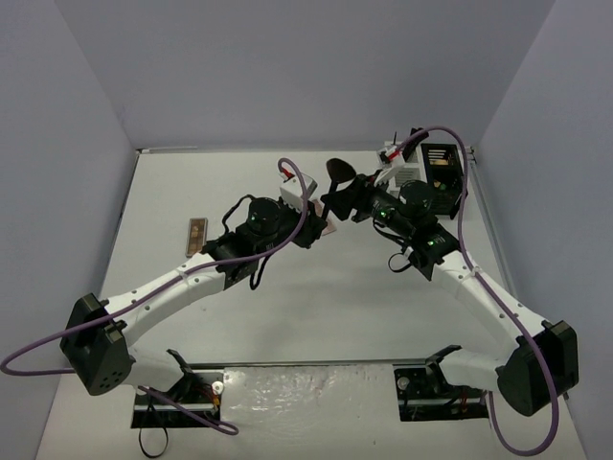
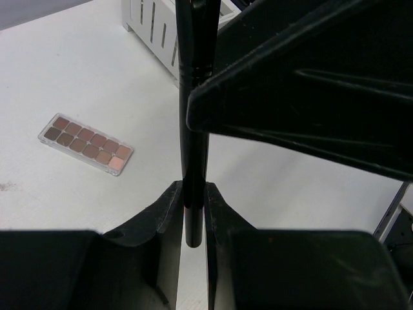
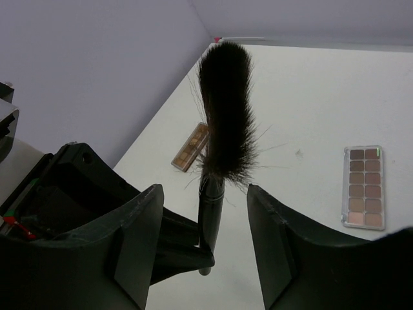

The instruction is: Organize the makeup

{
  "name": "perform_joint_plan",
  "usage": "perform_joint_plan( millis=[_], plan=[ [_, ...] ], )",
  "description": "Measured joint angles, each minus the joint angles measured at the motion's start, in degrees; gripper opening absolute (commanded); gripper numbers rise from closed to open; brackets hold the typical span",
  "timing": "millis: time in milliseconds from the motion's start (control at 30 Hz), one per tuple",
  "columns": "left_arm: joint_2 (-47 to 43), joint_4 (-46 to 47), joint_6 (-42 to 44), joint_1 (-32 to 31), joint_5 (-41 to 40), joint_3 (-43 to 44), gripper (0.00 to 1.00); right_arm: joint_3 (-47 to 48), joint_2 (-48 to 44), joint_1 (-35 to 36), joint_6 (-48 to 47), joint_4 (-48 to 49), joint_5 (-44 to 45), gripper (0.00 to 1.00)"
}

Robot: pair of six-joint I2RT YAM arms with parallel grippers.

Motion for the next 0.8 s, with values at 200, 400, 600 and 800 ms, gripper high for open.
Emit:
perform_joint_plan(
  millis=[200, 400, 600, 800],
  plan=[
    [0.0, 0.0, 0.2, 0.0, 0.1, 0.0, 0.01, 0.9, 1.4, 0.6, -1.2, 0.3, 0.7, 0.04],
    [0.0, -0.2, 0.5, 0.0, -0.3, 0.0, 0.58, 1.2, 1.6, 0.8, -2.4, -0.1, 2.1, 0.0],
    [0.0, -4.0, 1.1, 0.0, -5.1, 0.1, 0.97, 2.1, 1.7, 0.4, -5.6, -1.8, 5.8, 0.0],
    [-0.5, -15.1, -0.6, 2.2, -14.0, 3.0, 0.97, 4.7, 3.6, -6.1, -8.4, -2.2, 9.2, 0.0]
  ],
)
